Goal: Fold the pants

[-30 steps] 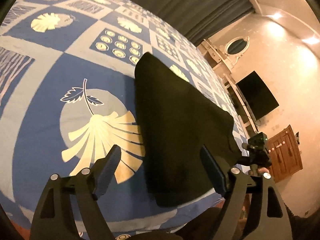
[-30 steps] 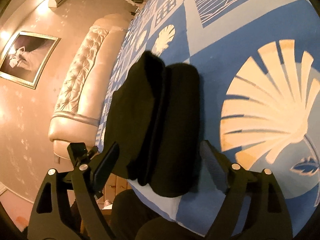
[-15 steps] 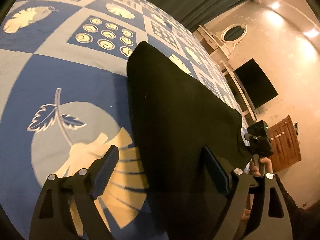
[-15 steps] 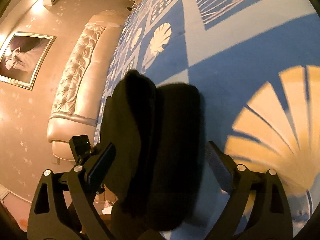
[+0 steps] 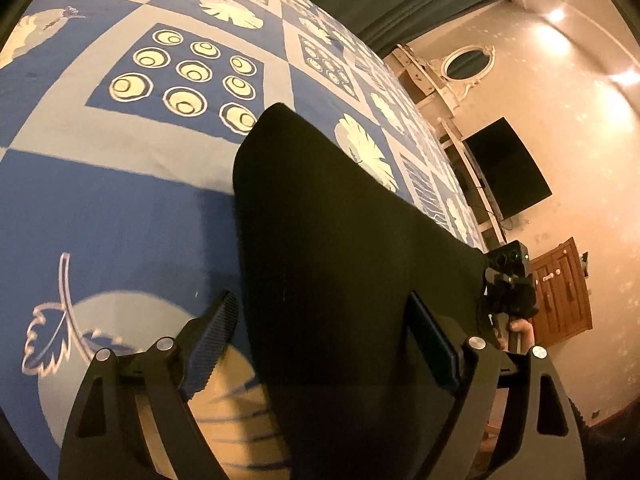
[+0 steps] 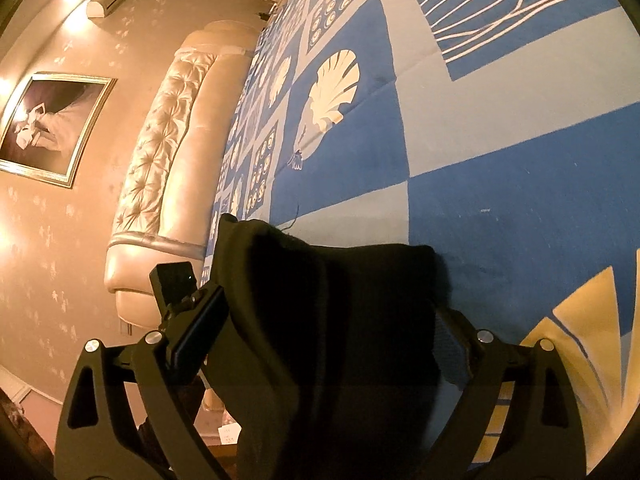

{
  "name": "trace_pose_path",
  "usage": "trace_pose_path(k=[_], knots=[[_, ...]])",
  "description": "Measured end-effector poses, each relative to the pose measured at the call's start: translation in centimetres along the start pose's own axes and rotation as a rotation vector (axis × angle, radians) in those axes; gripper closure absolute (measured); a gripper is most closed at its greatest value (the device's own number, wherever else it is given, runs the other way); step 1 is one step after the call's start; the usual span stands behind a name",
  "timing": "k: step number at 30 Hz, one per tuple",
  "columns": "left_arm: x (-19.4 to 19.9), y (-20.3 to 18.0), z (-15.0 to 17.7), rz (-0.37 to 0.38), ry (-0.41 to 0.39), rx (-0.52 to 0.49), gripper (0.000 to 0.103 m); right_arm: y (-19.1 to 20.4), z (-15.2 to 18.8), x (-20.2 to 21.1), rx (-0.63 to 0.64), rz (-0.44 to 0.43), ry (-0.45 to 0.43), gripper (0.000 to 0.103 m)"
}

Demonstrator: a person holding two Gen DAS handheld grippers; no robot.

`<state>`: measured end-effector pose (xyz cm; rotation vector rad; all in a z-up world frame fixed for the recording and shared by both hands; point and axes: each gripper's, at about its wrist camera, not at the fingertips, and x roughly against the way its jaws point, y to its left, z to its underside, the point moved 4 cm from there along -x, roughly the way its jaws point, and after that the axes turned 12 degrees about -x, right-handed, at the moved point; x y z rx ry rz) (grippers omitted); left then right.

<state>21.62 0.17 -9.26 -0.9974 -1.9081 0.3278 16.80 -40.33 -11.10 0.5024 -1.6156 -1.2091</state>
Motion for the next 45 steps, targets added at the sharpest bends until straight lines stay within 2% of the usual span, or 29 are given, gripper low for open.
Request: trace_pose_path(k=[10, 22, 24, 25, 26, 27, 28, 30, 35, 45], knots=[[-0.6, 1.1, -1.2, 0.065, 0.012, 0.033, 0.019, 0.9, -0.7, -0.8, 0.013, 0.004, -0.009, 0.011], [-2.0, 1.2, -2.8, 0.038, 0.029, 0.034, 0.019, 0.7, -1.0, -0.6, 0.009, -0.045, 0.004, 0.011], [-1.9, 0.9, -2.6, 0.004, 0.032, -0.004, 0.029, 0.9, -0.9, -0.6, 0.018, -0.047, 0.005, 0.011], [-2.1, 0.6, -2.4, -0.046, 0.043, -0.055, 0.041, 0.9, -0.8, -0.6, 0.029, -0.047, 0.003, 0.011], [-2.1, 0.3, -2.2, -0.076, 0.047, -0.088, 0.048, 0.9, -0.9, -0.7, 0.036, -0.04, -0.001, 0.015], [-2.1, 0.1, -2.0, -0.083, 0.044, -0.101, 0.051, 0.8, -0.8, -0.6, 0.044, -0.024, -0.005, 0.027], [-2.1, 0.0, -1.9, -0.087, 0.038, -0.107, 0.055, 0.4, -0.9, -0.6, 0.04, 0.007, -0.014, 0.035], [-2.0, 0.1, -1.9, -0.092, 0.036, -0.091, 0.059, -0.4, -1.2, -0.5, 0.018, -0.001, -0.017, 0.053], [-2.1, -0.8, -2.0, -0.154, 0.04, -0.125, 0.065, -0.5, -1.0, -0.6, 0.033, -0.005, -0.037, 0.062], [-2.1, -0.5, -2.4, -0.174, 0.02, -0.125, 0.066, -0.2, -0.9, -0.6, 0.065, -0.018, -0.071, 0.066]])
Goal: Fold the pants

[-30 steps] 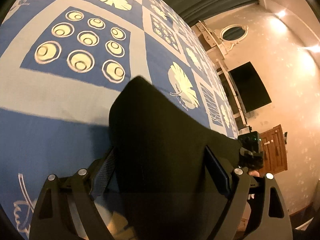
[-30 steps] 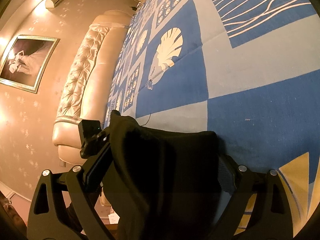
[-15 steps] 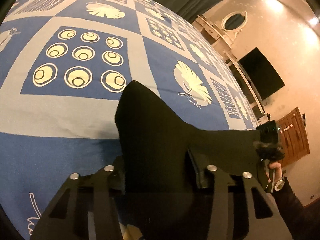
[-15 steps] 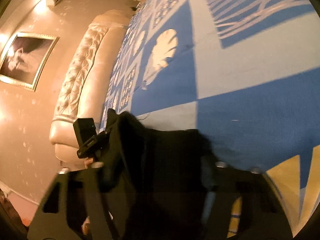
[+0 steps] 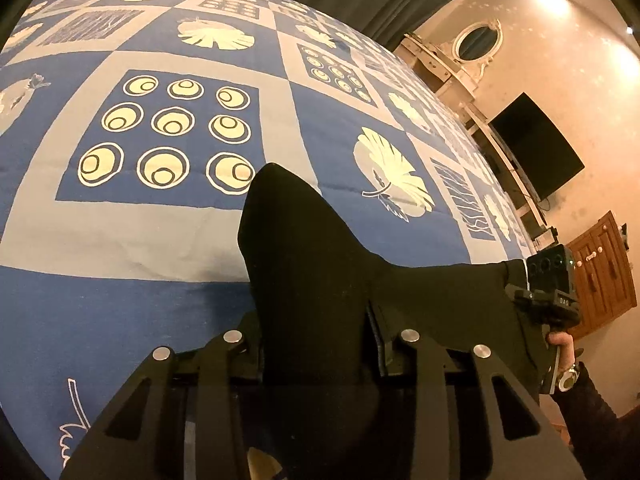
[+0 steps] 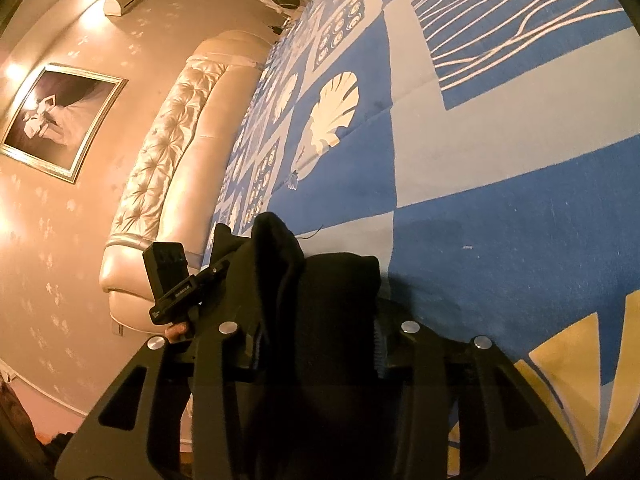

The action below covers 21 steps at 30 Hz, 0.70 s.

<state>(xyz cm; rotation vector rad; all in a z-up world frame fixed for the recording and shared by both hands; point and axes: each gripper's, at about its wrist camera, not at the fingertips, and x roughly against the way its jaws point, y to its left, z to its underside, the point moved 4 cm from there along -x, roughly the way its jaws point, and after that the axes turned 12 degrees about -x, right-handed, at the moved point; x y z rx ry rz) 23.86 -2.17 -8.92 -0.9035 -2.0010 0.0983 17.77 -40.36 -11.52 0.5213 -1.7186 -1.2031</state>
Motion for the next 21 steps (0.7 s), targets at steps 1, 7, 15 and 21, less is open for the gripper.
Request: trace_pose_path(k=[1, 7, 15, 21], knots=[[0.0, 0.0, -0.1, -0.004, -0.004, -0.004, 0.066, 0.1, 0.0, 0.0, 0.005, 0.002, -0.005, 0.066], [0.3, 0.1, -0.3, -0.02, -0.013, -0.002, 0.066, 0.4, -0.3, -0.4, 0.013, -0.002, -0.018, 0.066], [0.7, 1.2, -1.1, -0.039, -0.023, 0.008, 0.066, 0.5, -0.8, -1.4, 0.017, -0.016, -0.018, 0.066], [0.7, 2.4, -2.0, -0.049, -0.029, 0.019, 0.066, 0.7, -1.2, -2.4, 0.018, -0.029, -0.023, 0.066]])
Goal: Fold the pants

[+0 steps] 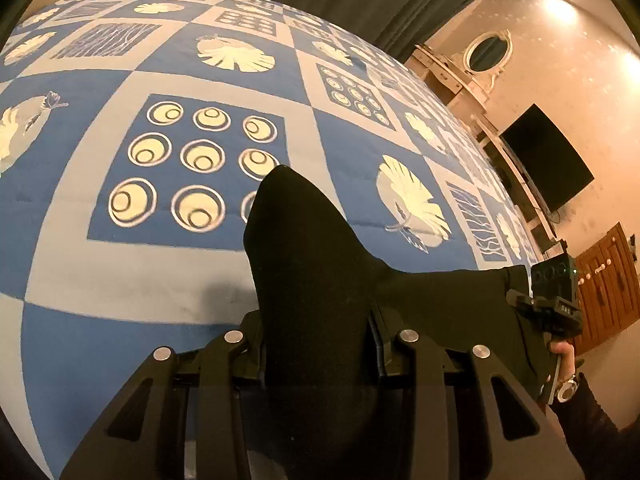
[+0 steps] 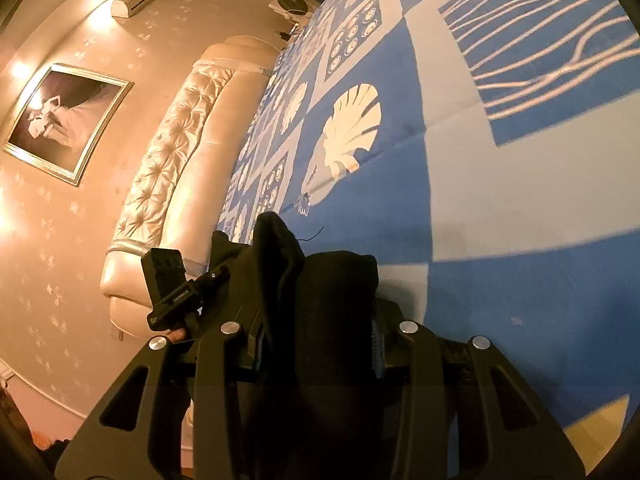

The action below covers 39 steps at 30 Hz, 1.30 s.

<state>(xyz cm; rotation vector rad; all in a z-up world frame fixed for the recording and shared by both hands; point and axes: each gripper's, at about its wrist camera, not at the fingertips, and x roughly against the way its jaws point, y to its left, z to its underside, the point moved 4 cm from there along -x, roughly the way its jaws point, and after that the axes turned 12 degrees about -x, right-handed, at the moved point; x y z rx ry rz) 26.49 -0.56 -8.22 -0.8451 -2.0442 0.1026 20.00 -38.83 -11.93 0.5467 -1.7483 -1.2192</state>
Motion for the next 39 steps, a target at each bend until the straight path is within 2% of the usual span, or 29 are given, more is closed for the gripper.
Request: trace_pose_path(k=[12, 18, 22, 30, 39], knots=[[-0.2, 3.5, -2.4, -0.011, -0.019, 0.036, 0.066, 1.2, -2.6, -2.8, 0.007, -0.028, 0.008, 0.067], [-1.1, 5.2, -2.5, 0.028, -0.013, 0.086, 0.066, 0.8, -3.3, -3.6, -0.014, -0.046, 0.012, 0.067], [-1.5, 5.6, -2.1, 0.045, -0.017, 0.096, 0.06, 0.6, -3.2, -3.5, -0.032, -0.058, 0.003, 0.066], [-0.6, 5.4, -1.6, 0.062, -0.034, 0.102, 0.053, 1.1, -2.5, -2.6, -0.057, -0.07, -0.007, 0.054], [3.6, 5.5, 1.8, 0.06, -0.097, 0.204, 0.052, 0.6, 0.6, 0.2, -0.086, -0.093, -0.039, 0.046]])
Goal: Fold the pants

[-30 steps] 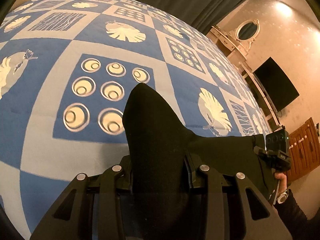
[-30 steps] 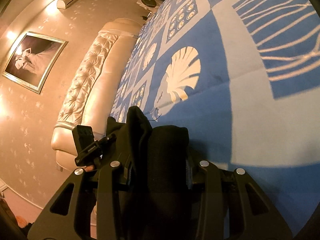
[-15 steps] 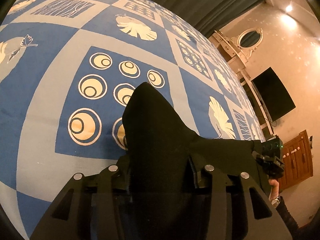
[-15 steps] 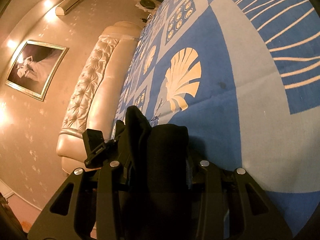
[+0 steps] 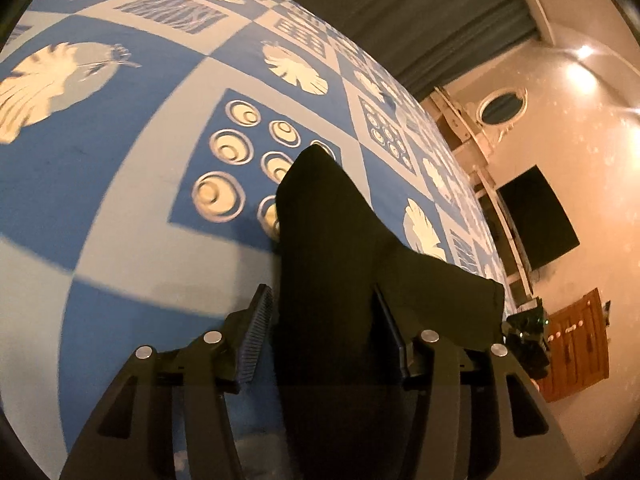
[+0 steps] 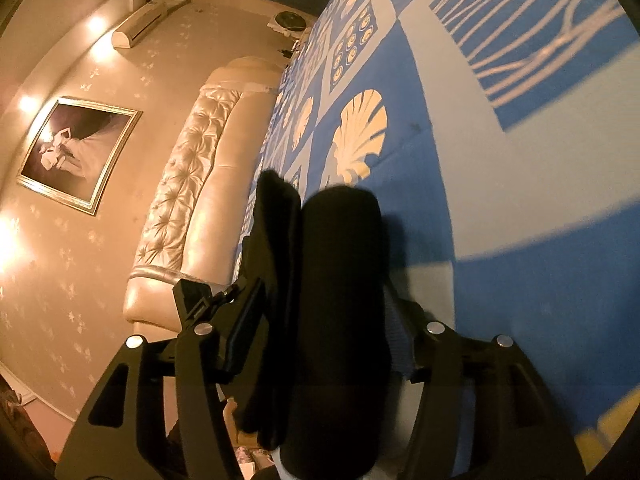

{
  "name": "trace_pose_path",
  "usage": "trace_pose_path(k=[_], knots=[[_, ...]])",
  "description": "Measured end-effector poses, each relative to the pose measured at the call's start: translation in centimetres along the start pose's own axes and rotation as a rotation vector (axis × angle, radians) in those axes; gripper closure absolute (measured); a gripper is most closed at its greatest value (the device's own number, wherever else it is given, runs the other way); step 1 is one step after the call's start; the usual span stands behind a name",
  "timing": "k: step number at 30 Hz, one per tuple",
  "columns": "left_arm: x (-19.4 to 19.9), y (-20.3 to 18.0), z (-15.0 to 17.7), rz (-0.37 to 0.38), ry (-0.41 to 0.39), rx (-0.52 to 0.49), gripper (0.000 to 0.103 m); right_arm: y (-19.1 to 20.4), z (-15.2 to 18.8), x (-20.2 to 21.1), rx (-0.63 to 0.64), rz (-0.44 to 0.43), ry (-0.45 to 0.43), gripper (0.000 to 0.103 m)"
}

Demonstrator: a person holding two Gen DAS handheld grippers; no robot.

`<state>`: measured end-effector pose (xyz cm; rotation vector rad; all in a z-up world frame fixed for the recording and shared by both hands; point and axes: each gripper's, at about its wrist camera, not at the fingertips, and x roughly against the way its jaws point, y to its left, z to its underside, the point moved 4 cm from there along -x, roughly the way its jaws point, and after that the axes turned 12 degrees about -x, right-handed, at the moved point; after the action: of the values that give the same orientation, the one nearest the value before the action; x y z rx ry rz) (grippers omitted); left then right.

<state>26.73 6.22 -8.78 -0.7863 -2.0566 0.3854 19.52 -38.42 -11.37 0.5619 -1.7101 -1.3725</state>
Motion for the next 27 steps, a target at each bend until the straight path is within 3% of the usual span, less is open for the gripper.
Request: trace_pose_path(k=[11, 22, 24, 27], knots=[[3.3, -0.1, 3.3, -0.107, -0.082, 0.027, 0.022, -1.3, 3.9, 2.6, -0.015, -0.011, -0.029, 0.045], [4.3, -0.3, 5.2, -0.178, -0.102, 0.056, 0.018, -2.0, 6.7, 4.3, -0.042, -0.019, -0.046, 0.045], [4.7, -0.5, 5.6, -0.188, -0.099, 0.067, 0.018, -2.0, 7.1, 4.4, -0.039, -0.017, -0.05, 0.042], [5.6, -1.1, 6.5, -0.214, -0.096, 0.068, 0.018, -1.4, 7.8, 4.5, -0.028, -0.024, -0.062, 0.03]])
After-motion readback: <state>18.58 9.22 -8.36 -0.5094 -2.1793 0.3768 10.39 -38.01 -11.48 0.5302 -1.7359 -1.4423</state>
